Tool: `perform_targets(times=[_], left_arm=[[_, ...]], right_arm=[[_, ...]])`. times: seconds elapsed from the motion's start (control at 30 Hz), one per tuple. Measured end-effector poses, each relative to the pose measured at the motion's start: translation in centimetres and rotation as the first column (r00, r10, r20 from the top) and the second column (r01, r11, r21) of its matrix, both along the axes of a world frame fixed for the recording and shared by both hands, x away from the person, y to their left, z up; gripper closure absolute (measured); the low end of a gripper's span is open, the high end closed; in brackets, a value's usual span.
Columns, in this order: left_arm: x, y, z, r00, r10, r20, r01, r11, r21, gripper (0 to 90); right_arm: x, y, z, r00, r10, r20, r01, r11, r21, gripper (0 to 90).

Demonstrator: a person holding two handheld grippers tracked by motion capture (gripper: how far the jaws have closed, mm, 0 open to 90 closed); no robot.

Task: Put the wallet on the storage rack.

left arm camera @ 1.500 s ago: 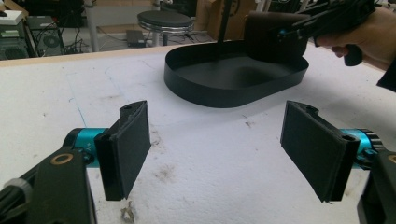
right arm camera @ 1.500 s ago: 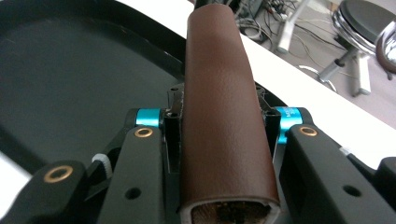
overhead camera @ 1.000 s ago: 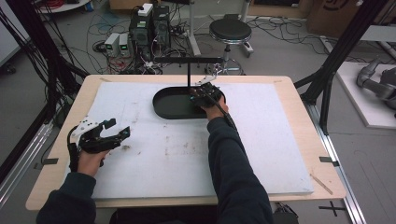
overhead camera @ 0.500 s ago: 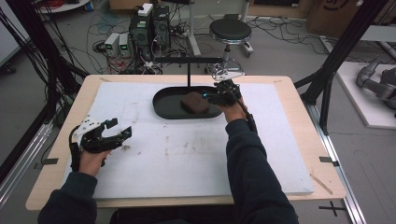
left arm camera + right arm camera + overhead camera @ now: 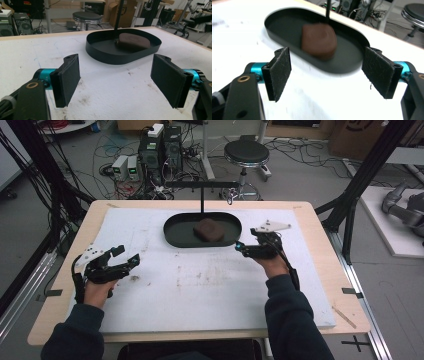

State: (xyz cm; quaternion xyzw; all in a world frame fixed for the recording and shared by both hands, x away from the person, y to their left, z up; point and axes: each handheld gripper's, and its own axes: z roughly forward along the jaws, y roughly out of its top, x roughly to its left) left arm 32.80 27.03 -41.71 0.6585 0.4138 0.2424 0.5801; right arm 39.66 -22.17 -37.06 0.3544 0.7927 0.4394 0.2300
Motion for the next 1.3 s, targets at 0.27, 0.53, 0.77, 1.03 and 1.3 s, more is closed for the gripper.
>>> perform_targets(times=[0.27, 0.53, 0.77, 1.03, 1.3], left_arm=[[0.0, 0.0, 0.1, 0.9997, 0.016, 0.021, -0.016, 0.9999, 0.001, 23.4], [-0.3, -0.5, 0.3, 0.9992, 0.004, 0.040, -0.005, 0.9994, 0.034, 23.4], [-0.3, -0.7, 0.1, 0.9996, -0.006, 0.029, 0.005, 0.9990, 0.045, 23.4], [-0.3, -0.9, -0.1, 0.9996, -0.014, 0.025, 0.013, 0.9983, 0.057, 23.4], [-0.3, -0.8, -0.1, 0.9996, -0.006, 0.029, 0.005, 0.9987, 0.050, 23.4]], right_arm=[[-4.0, -5.2, -2.5, 0.9965, -0.072, 0.043, 0.072, 0.9974, 0.011, 21.9], [-5.5, -6.8, -3.5, 0.9920, -0.118, 0.045, 0.119, 0.9925, -0.027, 20.9], [-5.5, -7.2, -3.6, 0.9898, -0.138, 0.036, 0.139, 0.9903, -0.010, 20.9], [-5.4, -7.4, -4.0, 0.9902, -0.135, 0.035, 0.135, 0.9909, 0.002, 20.9], [-5.4, -7.4, -3.9, 0.9894, -0.138, 0.046, 0.138, 0.9904, -0.008, 20.9]])
